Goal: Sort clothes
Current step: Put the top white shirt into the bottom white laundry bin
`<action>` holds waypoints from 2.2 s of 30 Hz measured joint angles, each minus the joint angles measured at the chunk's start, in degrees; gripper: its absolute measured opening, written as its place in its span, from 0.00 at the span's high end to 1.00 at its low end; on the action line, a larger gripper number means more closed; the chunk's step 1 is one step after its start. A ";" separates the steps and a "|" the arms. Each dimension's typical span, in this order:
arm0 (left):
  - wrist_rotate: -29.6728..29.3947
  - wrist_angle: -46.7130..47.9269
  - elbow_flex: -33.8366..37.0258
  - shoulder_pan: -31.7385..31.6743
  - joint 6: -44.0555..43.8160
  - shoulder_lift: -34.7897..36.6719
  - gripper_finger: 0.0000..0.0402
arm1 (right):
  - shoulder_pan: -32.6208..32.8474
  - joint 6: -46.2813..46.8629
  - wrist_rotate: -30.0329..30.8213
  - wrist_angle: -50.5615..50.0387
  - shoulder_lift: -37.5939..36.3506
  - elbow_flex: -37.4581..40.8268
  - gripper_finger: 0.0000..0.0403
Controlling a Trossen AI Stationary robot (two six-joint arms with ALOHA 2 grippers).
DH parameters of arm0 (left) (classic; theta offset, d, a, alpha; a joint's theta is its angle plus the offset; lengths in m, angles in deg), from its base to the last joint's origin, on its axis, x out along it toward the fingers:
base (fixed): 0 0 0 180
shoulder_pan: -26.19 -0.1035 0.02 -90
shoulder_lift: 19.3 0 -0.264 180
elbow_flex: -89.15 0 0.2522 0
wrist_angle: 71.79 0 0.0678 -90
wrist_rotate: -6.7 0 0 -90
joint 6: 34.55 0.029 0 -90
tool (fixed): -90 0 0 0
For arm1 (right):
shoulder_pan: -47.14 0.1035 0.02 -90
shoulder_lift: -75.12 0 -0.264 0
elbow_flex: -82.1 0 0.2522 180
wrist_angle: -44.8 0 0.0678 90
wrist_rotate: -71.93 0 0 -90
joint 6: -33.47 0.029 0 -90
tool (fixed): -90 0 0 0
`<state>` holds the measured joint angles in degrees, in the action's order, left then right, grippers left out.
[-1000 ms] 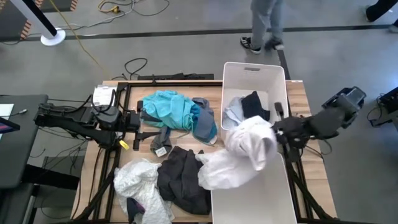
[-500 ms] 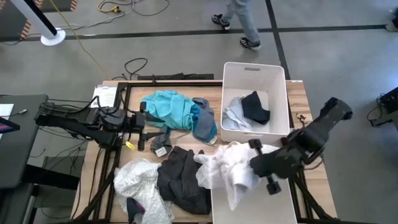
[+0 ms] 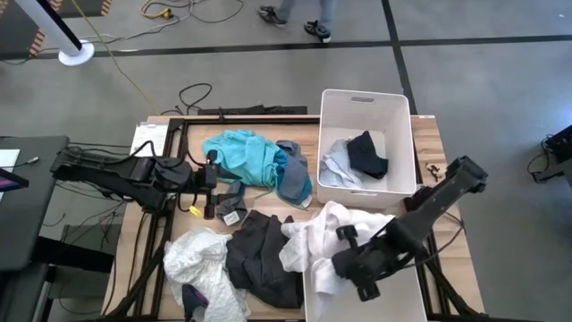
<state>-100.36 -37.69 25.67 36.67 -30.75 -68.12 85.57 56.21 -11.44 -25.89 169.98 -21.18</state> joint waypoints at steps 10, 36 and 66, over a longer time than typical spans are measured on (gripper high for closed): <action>0.00 -0.10 0.44 0.00 -0.44 0.04 0.48 | -2.67 1.29 -7.95 0.07 12.88 0.00 0.97; 0.00 4.02 0.44 0.00 -1.69 0.06 0.48 | -5.48 7.12 -13.05 -0.83 15.94 0.02 0.70; 0.40 5.08 3.15 0.00 -0.87 -0.02 0.48 | 7.23 25.76 2.30 2.60 -3.17 0.02 0.54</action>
<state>-99.96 -32.61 28.82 36.67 -31.62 -68.14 92.80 81.97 -9.14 -23.29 166.81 -21.16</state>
